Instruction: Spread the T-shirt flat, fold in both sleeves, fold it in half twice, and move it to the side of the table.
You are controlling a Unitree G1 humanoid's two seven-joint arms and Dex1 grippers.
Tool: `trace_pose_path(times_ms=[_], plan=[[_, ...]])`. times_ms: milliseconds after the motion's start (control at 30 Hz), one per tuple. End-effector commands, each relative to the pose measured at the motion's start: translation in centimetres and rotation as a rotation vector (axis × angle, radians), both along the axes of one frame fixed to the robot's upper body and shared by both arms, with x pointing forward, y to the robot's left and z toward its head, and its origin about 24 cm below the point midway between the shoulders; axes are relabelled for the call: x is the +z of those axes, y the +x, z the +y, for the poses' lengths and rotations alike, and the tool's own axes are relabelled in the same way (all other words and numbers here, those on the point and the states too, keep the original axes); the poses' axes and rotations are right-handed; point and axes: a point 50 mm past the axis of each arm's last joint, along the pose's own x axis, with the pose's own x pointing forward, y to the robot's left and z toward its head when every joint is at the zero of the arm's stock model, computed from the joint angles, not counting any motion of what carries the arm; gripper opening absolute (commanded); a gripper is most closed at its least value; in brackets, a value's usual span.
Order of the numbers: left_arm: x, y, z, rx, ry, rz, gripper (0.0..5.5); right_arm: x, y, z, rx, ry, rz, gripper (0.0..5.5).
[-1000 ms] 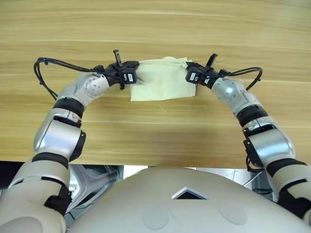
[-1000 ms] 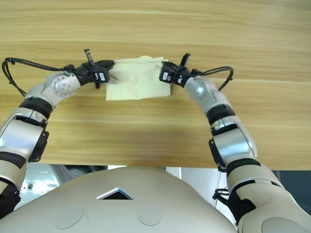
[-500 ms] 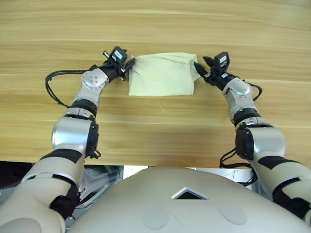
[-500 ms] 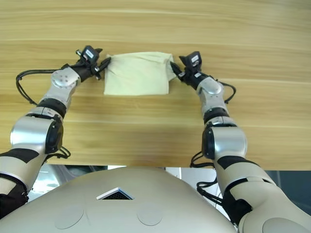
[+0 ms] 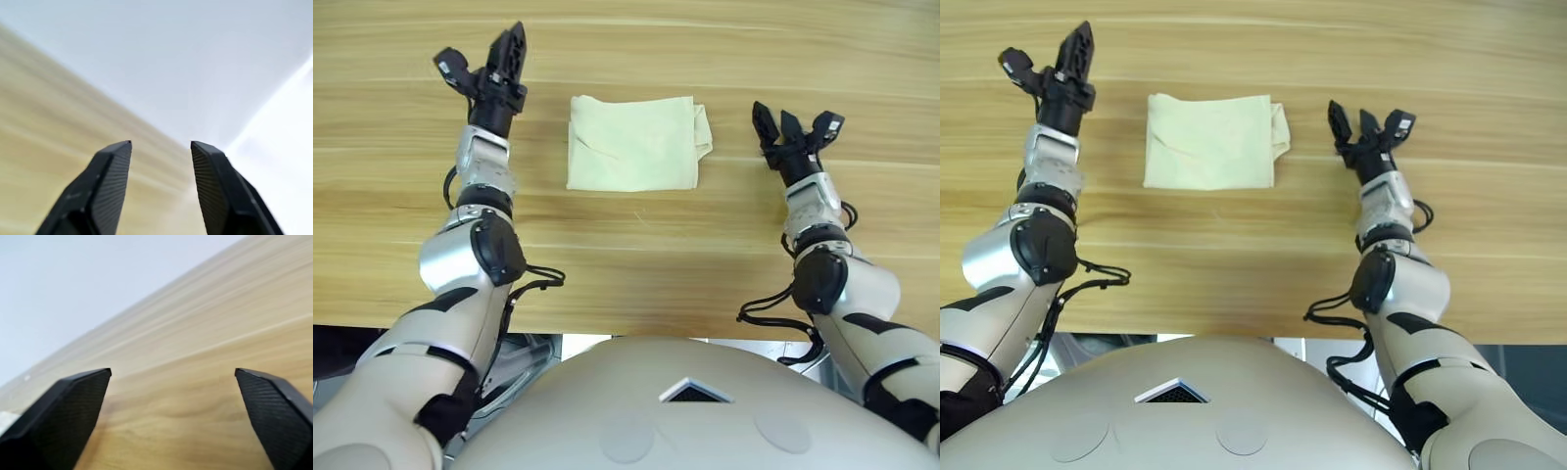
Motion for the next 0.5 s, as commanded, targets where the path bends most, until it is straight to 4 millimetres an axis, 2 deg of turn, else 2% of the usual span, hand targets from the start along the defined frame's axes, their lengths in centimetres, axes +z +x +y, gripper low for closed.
trace_pose_path(times_ms=[33,167,267,300,400,500], plan=[[0.3,-2.5,-1.2,-0.172,0.15,-0.291,1.63,2.4,0.0,0.2,0.047,-0.171,-0.236,4.62],[-0.8,-5.6,-4.2,-0.343,0.555,-0.477,0.97,5.2,0.7,4.0,0.146,-0.53,-0.454,3.93],[-1.3,-6.4,-5.2,-0.393,0.683,-0.515,0.47,6.5,1.3,7.5,0.21,-0.707,-0.564,3.38],[-1.6,-6.6,-5.4,-0.405,0.721,-0.517,0.25,6.9,1.5,9.2,0.246,-0.781,-0.606,3.14],[-2.3,-6.9,-5.9,-0.403,0.845,-0.5,0.0,7.0,1.5,14.1,0.363,-0.966,-0.709,2.54],[-2.9,-6.9,-6.0,-0.394,1.019,-0.489,0.0,6.1,1.2,17.2,0.451,-1.104,-0.76,1.96]])
